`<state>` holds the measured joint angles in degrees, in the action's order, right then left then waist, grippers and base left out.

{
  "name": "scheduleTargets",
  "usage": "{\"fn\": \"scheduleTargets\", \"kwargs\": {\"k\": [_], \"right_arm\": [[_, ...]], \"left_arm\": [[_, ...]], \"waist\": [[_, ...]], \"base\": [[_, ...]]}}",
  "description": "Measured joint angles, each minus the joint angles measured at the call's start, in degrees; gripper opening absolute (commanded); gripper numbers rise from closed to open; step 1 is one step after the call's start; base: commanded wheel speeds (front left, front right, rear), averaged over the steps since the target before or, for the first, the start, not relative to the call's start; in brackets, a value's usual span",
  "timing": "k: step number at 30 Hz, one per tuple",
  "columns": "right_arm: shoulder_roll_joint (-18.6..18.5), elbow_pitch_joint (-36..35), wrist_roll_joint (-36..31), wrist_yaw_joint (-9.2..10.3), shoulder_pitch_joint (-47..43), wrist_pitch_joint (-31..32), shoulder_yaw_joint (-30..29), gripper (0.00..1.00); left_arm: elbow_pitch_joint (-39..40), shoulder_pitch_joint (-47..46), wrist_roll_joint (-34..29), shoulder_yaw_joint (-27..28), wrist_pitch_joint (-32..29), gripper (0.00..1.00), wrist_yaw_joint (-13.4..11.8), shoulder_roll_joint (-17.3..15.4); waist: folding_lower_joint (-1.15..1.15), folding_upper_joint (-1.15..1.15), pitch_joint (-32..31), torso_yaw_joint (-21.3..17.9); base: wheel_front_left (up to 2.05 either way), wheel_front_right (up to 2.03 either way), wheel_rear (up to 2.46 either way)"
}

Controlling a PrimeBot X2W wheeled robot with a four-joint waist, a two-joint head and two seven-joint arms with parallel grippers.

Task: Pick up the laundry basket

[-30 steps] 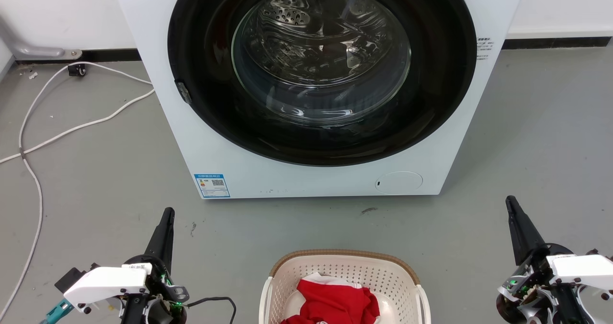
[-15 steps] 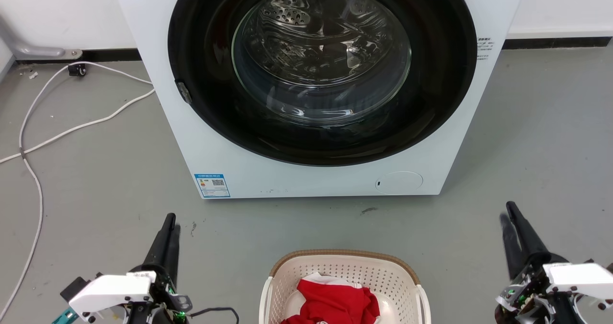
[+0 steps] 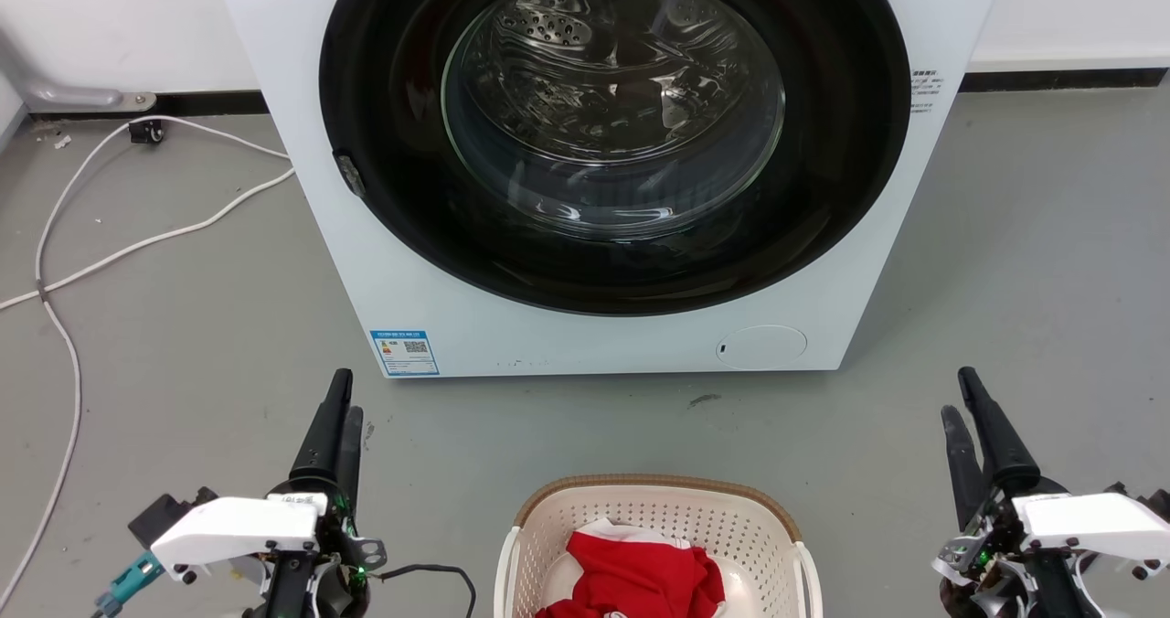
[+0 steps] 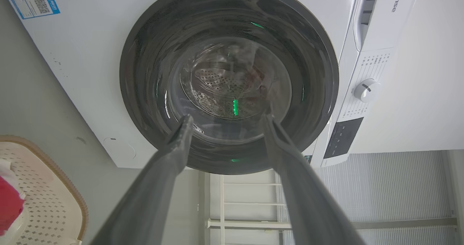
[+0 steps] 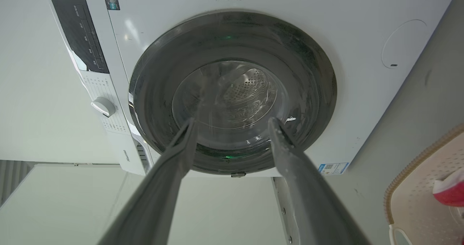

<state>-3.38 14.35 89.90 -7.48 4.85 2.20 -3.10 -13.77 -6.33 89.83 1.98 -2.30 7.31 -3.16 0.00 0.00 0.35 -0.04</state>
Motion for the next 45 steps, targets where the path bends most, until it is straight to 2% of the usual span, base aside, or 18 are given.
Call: {"fn": "scheduleTargets", "kwargs": {"k": [11, 15, 16, 19, 32, 45], "right_arm": [[-0.7, 0.0, -12.8, 0.00, 1.1, -2.7, 1.0, 1.00], [-0.4, -0.6, -19.1, 0.00, 1.3, -3.6, 0.6, 1.00], [-0.2, -1.1, -24.1, 0.00, 1.4, -4.2, 0.5, 1.00], [-0.2, -1.3, -28.9, 0.00, 1.4, -4.8, 0.6, 1.00], [0.0, -1.2, -46.6, 0.00, 1.8, -7.2, 1.4, 1.00], [0.2, 1.5, -60.4, -0.01, 2.9, -9.3, 1.5, 1.00]], "left_arm": [[1.1, -0.7, -13.7, -0.9, 2.6, 1.00, 0.0, -0.3], [1.8, -0.8, -19.0, -1.2, 3.5, 1.00, 0.0, -0.2], [2.0, -1.1, -22.9, -1.8, 4.1, 1.00, 0.0, -0.1], [1.9, -1.3, -26.4, -2.3, 4.7, 1.00, 0.0, -0.2], [0.1, -2.2, -39.0, -4.1, 7.1, 1.00, 0.0, -0.6], [-1.3, -3.3, -50.2, -5.2, 9.4, 1.00, 0.0, -0.8]], "waist": [[0.00, 0.00, 0.1, -0.1], [0.01, 0.00, 0.1, -0.1], [0.01, 0.00, 0.1, -0.1], [0.01, 0.00, 0.1, -0.1], [0.01, 0.00, 0.1, -0.1], [0.01, 0.00, 0.0, 0.0]], "base": [[0.00, 0.00, 0.00], [0.00, 0.00, 0.00], [0.00, 0.00, 0.00], [0.00, 0.00, 0.00], [0.00, 0.00, 0.00], [0.00, 0.00, 0.00]]}}
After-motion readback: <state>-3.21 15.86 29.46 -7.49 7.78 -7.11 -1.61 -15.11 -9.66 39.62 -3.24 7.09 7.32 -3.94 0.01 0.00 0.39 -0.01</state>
